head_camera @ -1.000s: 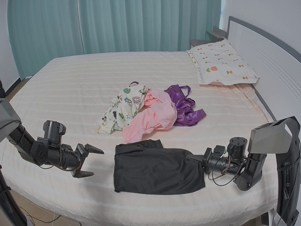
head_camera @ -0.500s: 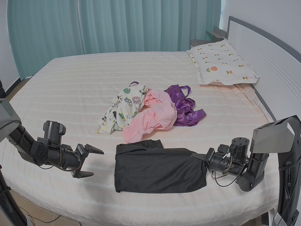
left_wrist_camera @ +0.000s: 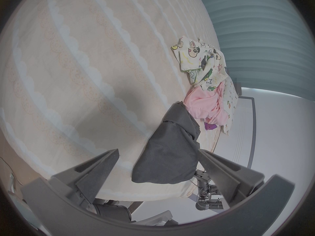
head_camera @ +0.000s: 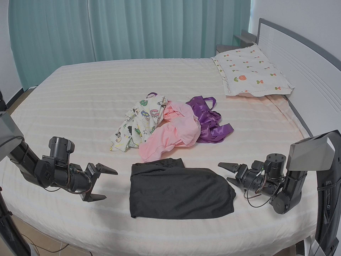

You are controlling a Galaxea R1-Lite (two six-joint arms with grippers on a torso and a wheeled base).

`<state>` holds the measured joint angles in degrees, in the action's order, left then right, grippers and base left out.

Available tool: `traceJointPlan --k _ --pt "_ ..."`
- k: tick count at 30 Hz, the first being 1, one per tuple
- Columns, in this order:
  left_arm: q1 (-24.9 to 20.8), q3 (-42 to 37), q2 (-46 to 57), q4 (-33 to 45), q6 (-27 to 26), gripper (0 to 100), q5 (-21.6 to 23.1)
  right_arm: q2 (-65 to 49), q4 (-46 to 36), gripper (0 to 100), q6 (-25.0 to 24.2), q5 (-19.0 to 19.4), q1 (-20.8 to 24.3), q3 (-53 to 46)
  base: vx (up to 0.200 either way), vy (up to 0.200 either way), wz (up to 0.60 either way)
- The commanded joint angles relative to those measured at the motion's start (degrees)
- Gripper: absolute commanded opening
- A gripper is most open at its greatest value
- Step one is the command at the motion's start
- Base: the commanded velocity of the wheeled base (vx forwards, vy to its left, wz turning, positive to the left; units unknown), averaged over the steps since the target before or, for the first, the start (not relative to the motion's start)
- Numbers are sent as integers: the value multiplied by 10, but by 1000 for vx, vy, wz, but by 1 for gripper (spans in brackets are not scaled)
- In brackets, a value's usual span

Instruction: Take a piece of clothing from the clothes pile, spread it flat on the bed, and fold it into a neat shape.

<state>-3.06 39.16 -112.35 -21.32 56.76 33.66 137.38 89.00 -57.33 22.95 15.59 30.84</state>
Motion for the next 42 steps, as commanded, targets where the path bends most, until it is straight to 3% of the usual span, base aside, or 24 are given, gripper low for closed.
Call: traceJointPlan --k 1,8,15,16,29,36,42 --pt "0 0 -1 0 -1 100 -1 24 6 100 -3 -1 -15 34 0 0 0" --pt "-1 -2 0 0 0 100 -11 48 -69 100 8 -2 37 121 0 0 0" --pt "-3 -2 0 0 0 100 -12 52 -98 100 12 6 42 149 0 0 0" --pt "-3 -2 0 0 0 100 -12 53 -102 0 12 8 42 149 0 0 0" --pt "-4 -3 0 0 0 100 -13 48 -95 0 6 26 39 143 0 0 0" --pt "-4 -3 0 0 0 100 -13 66 -3 0 3 20 40 126 0 0 0" --pt "-4 -4 0 0 0 100 -13 70 7 0 6 -17 41 122 0 0 0"
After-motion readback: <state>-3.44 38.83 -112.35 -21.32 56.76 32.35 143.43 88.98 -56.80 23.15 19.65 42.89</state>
